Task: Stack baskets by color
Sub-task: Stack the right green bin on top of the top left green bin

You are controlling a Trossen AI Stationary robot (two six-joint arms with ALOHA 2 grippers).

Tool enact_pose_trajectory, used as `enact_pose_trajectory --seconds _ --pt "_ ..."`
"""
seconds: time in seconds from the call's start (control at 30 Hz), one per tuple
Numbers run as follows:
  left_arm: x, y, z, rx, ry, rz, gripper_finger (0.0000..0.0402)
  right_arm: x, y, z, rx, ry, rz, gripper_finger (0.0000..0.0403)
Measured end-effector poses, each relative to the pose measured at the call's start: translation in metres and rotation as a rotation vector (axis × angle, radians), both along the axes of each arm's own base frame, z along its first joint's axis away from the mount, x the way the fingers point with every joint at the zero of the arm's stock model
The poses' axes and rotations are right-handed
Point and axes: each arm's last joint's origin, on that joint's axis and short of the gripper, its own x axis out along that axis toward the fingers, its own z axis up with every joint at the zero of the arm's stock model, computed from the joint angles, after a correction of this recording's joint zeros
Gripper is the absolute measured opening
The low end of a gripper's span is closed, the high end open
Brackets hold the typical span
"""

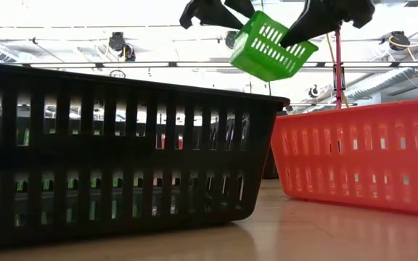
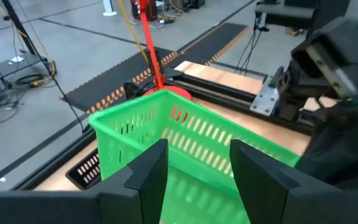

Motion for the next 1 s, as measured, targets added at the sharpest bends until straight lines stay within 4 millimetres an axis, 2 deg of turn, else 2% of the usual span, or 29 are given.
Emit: enact_pose_trajectory --seconds 0.2,0.33,0.47,0.57,0.63,0.77,0.9,1.0 --pt "0.001 -0.002 0.001 -0.020 -0.024 -0.020 0.0132 -0.001 -0.002 0.000 -0.053 -0.022 -0.049 0.0006" --pt "0.001 -0.006 0.005 0.092 0.014 -0.101 0.0098 -0.001 -0.002 0.000 -0.072 0.000 -0.030 0.0006" --pt "-0.006 -0.009 0.020 0.074 -0.056 -0.120 0.0087 -0.001 -0.002 0.000 -0.074 0.004 -0.022 0.0006" --pt "-0.010 -0.017 0.028 0.234 0.001 -0.208 0.0086 -0.001 -0.001 0.000 -0.064 0.014 -0.003 0.0006" --pt "-0.011 -0.025 0.025 0.373 0.090 -0.280 0.0087 -0.001 0.000 -0.001 -0.052 0.045 0.043 0.0006" --pt "-0.014 -0.030 0.022 0.450 0.238 -0.387 0.0122 0.000 0.003 -0.003 -0.003 0.120 0.176 0.0006" --pt "-0.018 -0.032 0.021 0.542 0.343 -0.460 0.0192 0.000 0.007 -0.005 0.055 0.185 0.316 0.0006" --pt "-0.019 -0.039 0.018 0.589 0.370 -0.611 0.0239 0.000 0.009 -0.006 0.079 0.212 0.380 0.0006"
